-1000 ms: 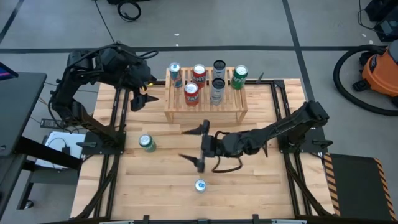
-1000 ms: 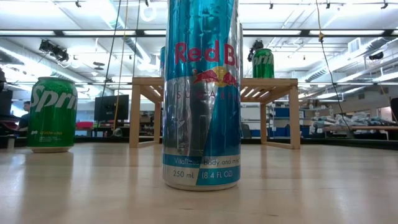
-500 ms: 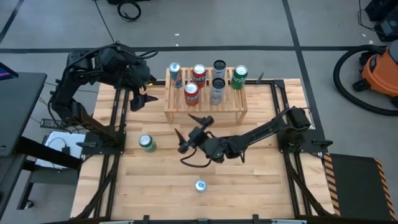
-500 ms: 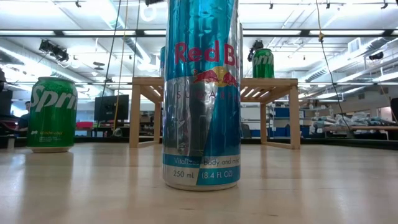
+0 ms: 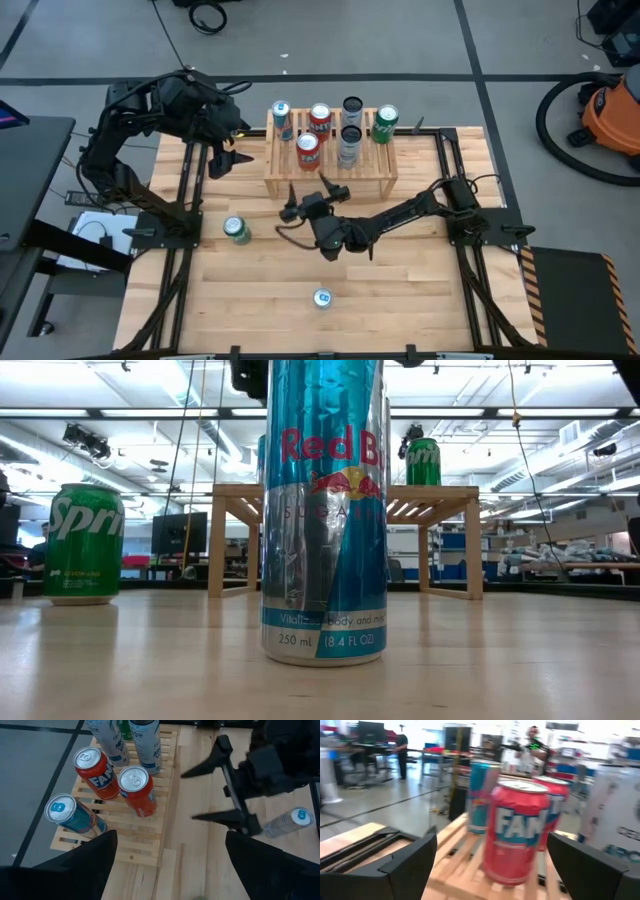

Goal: Place canned beverage on shelf
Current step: Put the red soda can on the shelf aligned with the other red soda can

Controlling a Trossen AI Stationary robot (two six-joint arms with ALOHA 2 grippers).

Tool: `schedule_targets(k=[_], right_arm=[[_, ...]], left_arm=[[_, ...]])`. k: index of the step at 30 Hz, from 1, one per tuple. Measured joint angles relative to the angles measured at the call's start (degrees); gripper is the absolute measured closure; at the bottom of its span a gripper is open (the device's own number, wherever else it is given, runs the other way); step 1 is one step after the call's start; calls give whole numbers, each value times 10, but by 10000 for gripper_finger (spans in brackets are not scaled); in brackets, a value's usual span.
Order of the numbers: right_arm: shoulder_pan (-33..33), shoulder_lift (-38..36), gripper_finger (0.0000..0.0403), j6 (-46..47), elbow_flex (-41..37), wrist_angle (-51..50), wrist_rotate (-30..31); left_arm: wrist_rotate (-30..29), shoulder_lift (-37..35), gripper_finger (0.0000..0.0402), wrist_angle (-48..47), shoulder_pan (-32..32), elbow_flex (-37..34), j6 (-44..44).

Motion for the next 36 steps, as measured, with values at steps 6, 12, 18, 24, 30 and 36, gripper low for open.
schedule_targets(k=[6,12,18,24,30,36], right_arm=[[-20,0,15,36,1,6,14],[-37,0,15,57,1,6,7],[-51,0,15,59,1,5,-9],[-66,0,15,59,1,4,-14],[-79,0,15,59,1,4,-27],[-90,0,15,59,1,1,-36]], left_arm=[[0,0,28,0,0,0,0],[0,0,28,0,0,0,0],[0,0,28,0,0,0,0],[0,0,28,0,0,0,0],[0,0,28,0,0,0,0],[0,0,28,0,0,0,0]])
